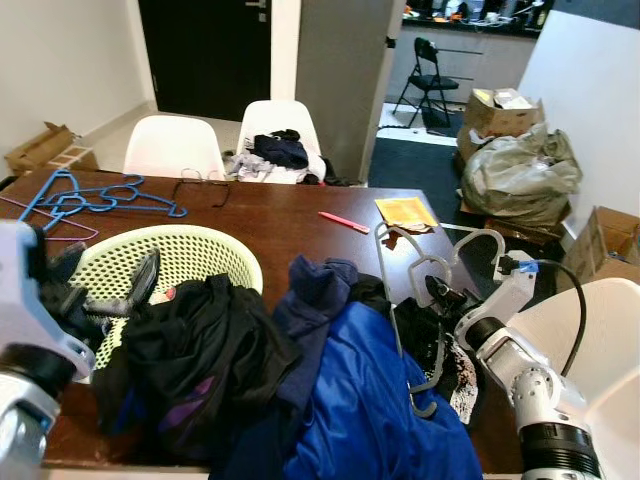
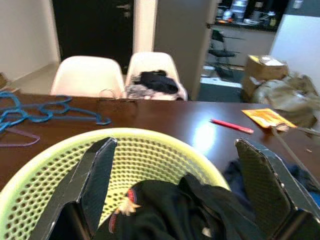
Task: Hang hanger
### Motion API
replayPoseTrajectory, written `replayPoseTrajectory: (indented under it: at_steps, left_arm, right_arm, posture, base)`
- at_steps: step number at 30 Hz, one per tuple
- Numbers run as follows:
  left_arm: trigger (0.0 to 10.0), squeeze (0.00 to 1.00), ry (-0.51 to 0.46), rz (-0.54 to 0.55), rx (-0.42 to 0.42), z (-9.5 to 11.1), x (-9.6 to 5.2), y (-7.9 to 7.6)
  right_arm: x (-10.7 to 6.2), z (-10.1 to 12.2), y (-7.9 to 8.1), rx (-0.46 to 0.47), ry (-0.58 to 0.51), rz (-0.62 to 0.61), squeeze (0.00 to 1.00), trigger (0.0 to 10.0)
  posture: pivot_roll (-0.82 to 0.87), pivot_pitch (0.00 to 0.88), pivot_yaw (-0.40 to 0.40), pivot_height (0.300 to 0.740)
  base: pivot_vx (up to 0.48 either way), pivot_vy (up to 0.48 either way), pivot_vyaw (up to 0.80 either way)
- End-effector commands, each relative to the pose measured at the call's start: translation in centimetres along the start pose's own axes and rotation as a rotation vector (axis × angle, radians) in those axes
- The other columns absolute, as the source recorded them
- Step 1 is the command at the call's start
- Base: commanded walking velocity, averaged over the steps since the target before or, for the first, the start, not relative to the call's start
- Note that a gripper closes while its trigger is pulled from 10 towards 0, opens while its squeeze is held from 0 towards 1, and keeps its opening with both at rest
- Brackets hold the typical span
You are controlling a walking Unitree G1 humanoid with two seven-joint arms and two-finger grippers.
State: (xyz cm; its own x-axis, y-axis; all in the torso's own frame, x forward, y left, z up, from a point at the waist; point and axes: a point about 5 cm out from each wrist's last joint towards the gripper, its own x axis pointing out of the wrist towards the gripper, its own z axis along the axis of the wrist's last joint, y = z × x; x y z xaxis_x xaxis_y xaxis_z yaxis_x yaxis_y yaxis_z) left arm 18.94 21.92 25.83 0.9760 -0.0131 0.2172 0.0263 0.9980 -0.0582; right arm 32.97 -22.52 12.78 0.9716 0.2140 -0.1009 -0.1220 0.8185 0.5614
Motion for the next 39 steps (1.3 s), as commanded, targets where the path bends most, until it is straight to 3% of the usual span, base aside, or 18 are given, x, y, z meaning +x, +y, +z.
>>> replayPoseTrajectory:
  at_steps: [1,6,7,8,10,12,13,18,24,37,39]
  left_arm:
    - [10.0,1.0,0.022,0.087,0.001,-0.4,0.8,1.3]
    - [10.0,1.0,0.129,0.191,-0.044,-2.4,1.4,2.5]
    - [10.0,0.0,0.208,0.196,-0.056,-3.5,1.4,2.3]
    - [10.0,0.0,0.208,0.196,-0.056,-3.5,1.4,2.3]
    - [10.0,0.0,0.323,0.185,-0.068,-4.9,1.0,1.8]
    - [10.0,0.0,0.323,0.185,-0.068,-4.9,1.0,1.8]
    - [10.0,0.0,0.375,0.185,-0.088,-5.6,0.6,1.6]
    - [10.0,0.0,0.453,0.152,-0.128,-6.4,0.5,1.2]
    - [10.0,0.0,0.558,0.101,-0.123,-7.4,0.0,0.4]
    - [10.0,0.0,0.556,0.093,-0.122,-6.9,0.3,0.3]
    - [10.0,0.0,0.518,0.052,-0.084,-5.9,0.8,0.0]
  right_arm:
    - [-0.1,-0.8,-0.3,0.018,0.034,-0.012,0.0,10.0]
    - [-0.2,-0.7,-0.4,0.015,0.035,-0.015,0.0,10.0]
    - [-0.2,-0.7,-0.4,0.013,0.036,-0.018,0.0,10.0]
    - [-0.2,-0.7,-0.4,0.013,0.036,-0.018,0.0,10.0]
    - [-0.3,-0.7,-0.5,0.011,0.037,-0.021,0.0,10.0]
    - [-0.3,-0.7,-0.5,0.011,0.037,-0.021,0.0,10.0]
    - [-0.3,-0.7,-0.6,0.011,0.038,-0.022,0.0,10.0]
    - [-0.4,-0.7,-0.6,0.012,0.04,-0.024,0.0,10.0]
    - [-0.4,-0.7,-0.7,0.017,0.039,-0.026,0.0,10.0]
    - [-0.4,-0.7,-0.7,0.021,0.038,-0.026,0.0,10.0]
    - [-0.4,-0.7,-0.6,0.021,0.038,-0.025,0.0,10.0]
  posture:
    - [0.13,0.005,-0.085,0.74]
    - [0.11,0.004,-0.086,0.74]
    - [0.11,0.008,-0.085,0.74]
    - [0.11,0.008,-0.085,0.74]
    - [0.11,0.014,-0.084,0.74]
    - [0.11,0.014,-0.084,0.74]
    - [0.11,0.014,-0.084,0.74]
    - [0.11,0.016,-0.084,0.74]
    - [0.12,0.018,-0.08,0.74]
    - [0.12,0.018,-0.08,0.74]
    - [0.12,0.018,-0.08,0.74]
  base:
    - [0.0,0.0,0.0]
    - [0.0,0.0,0.0]
    - [0.0,0.0,0.0]
    - [0.0,0.0,0.0]
    - [0.0,0.0,0.0]
    - [0.0,0.0,0.0]
    - [0.0,0.0,0.0]
    - [0.0,0.0,0.0]
    - [0.0,0.0,0.0]
    - [0.0,0.0,0.0]
    - [0.0,0.0,0.0]
